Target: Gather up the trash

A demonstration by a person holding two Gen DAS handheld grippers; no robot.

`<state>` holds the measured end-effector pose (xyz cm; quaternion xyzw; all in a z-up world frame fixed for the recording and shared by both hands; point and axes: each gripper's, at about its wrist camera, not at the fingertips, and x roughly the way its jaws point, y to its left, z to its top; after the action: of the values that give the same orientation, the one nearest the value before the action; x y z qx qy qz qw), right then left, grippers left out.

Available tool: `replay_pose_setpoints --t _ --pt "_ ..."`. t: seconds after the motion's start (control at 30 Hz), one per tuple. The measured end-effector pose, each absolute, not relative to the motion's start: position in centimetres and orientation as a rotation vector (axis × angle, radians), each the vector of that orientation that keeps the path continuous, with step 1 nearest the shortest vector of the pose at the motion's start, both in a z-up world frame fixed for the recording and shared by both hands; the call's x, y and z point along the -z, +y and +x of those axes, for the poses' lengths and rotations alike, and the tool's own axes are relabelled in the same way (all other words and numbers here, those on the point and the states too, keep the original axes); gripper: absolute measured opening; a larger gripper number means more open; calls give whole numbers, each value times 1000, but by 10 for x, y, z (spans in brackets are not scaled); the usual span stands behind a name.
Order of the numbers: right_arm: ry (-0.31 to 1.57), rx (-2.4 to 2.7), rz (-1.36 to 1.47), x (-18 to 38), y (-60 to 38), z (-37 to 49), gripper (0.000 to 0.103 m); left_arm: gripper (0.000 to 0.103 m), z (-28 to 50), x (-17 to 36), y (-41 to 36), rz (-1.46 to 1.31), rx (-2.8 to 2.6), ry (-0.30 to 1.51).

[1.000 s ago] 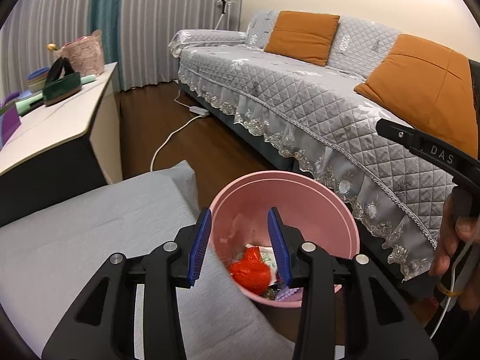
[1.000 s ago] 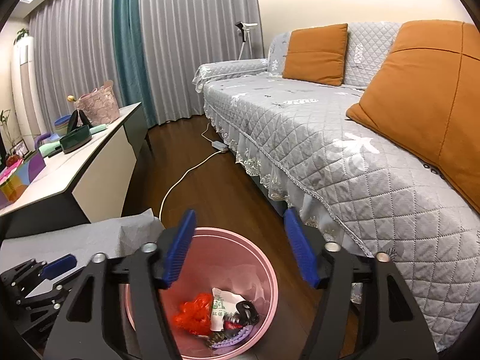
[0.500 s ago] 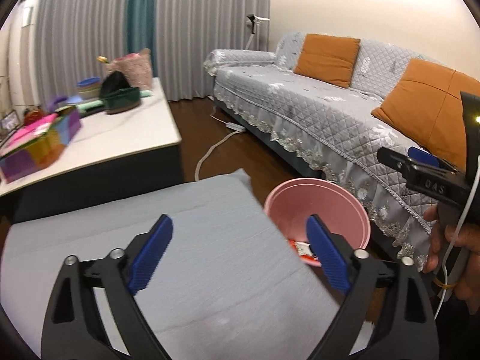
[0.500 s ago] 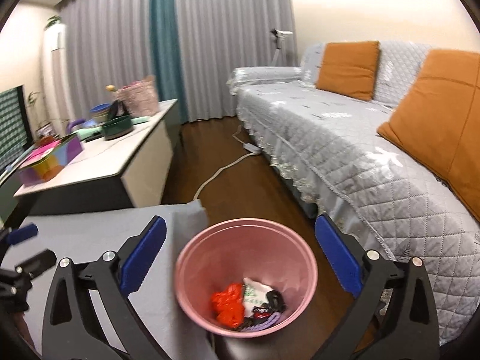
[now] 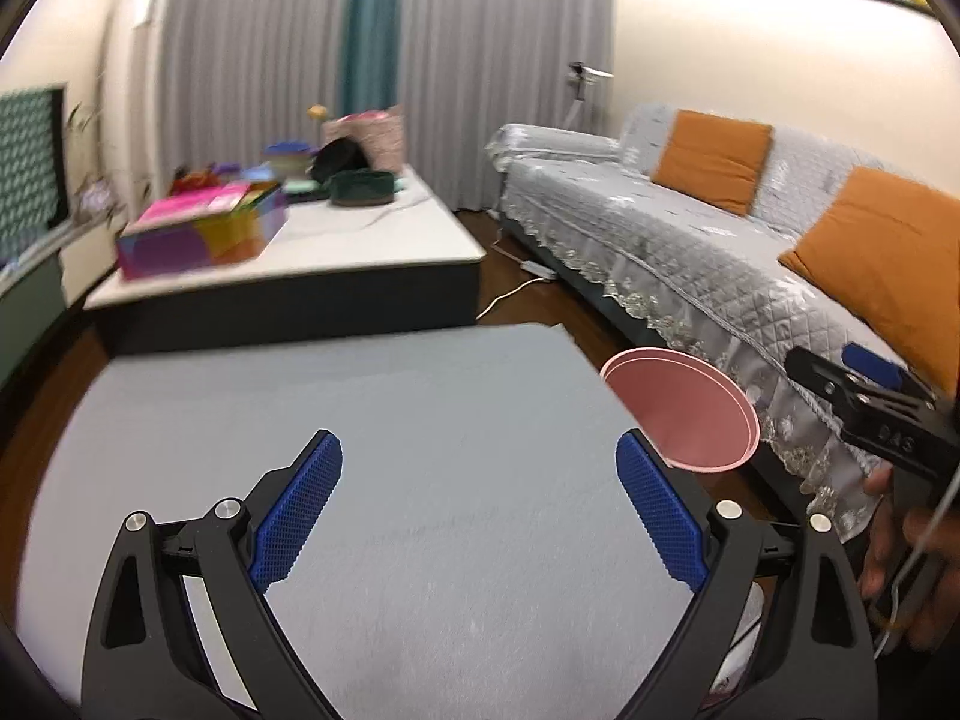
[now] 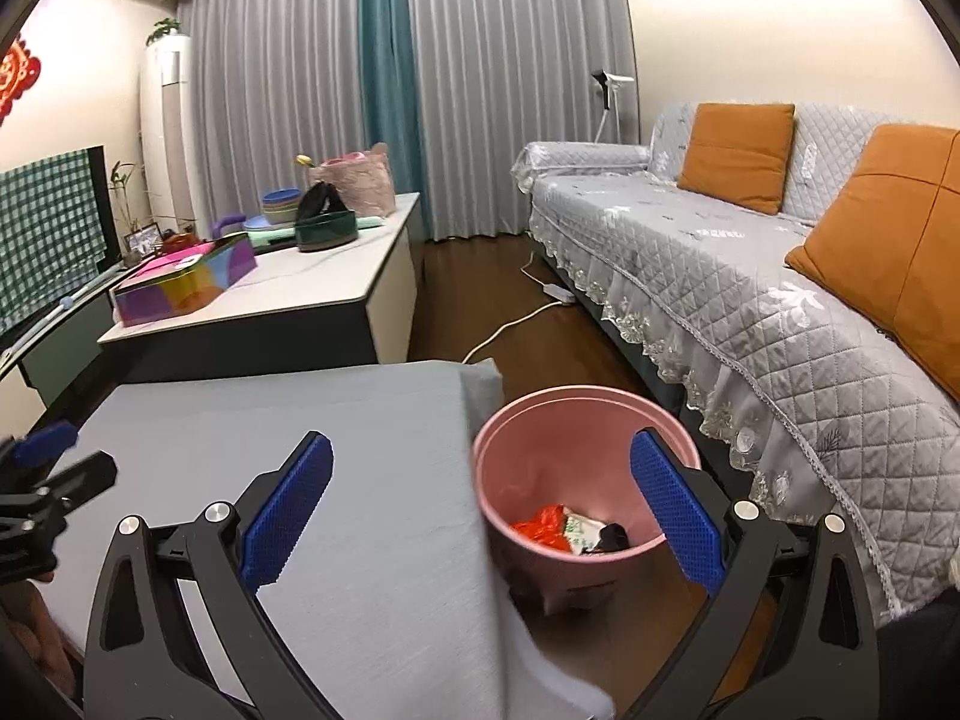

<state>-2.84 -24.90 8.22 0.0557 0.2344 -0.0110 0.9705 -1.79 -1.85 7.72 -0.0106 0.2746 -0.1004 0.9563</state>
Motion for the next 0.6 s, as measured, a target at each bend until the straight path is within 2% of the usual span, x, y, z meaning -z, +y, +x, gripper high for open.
replay_pose_setpoints --t 0.37,0.6 --pt "511 -58 77 -73 -196 -52 98 90 -72 -59 5 -16 114 589" --pt "562 -49 57 -60 -183 -43 98 90 -68 -50 14 -29 68 595"
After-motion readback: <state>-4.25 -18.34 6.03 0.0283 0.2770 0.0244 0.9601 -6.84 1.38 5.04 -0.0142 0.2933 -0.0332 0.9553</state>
